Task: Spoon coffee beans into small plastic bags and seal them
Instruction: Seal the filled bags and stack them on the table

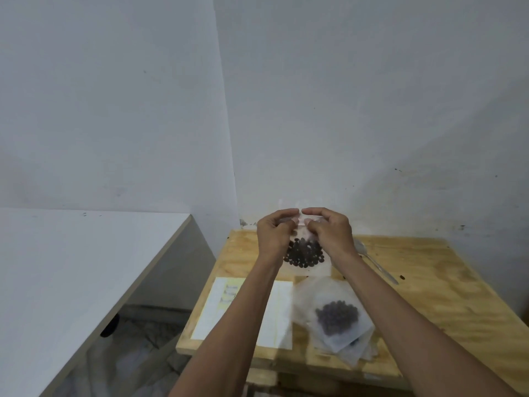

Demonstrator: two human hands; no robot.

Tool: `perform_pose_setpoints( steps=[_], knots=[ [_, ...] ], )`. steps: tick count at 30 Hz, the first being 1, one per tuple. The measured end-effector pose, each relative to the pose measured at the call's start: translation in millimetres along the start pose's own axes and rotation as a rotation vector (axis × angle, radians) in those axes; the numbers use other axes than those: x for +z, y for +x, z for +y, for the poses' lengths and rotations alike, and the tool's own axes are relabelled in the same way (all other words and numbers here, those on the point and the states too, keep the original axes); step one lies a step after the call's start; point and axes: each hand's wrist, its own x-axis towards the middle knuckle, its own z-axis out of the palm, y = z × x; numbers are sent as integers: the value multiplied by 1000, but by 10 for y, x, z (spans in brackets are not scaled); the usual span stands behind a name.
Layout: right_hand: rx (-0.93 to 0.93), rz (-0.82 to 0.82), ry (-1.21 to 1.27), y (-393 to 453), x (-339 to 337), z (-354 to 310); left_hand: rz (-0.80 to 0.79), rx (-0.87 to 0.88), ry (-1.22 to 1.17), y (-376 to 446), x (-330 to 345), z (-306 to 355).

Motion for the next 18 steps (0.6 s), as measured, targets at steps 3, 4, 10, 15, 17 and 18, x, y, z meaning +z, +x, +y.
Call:
perform_pose_setpoints(
  steps=[3, 4, 10, 15, 17, 18],
  knots=[
    [-13, -216, -140, 54, 53, 107, -17, -72, -7, 173, -263, -122],
    [-2, -250, -161, 86, 95, 146, -38, -87, 16, 237, -361, -175],
    [111, -240, -89, 329, 585, 403, -73, -113, 263, 483, -779, -458],
    [211, -270, -181, 511, 1012, 690, 113, -114, 460, 774, -1013, -749],
    [235, -269, -245, 565, 1154, 801, 133, -113, 534, 862, -1081, -853],
    [245, -257, -275, 585, 1217, 841, 133, -116, 571, 893, -1109, -893]
  ],
)
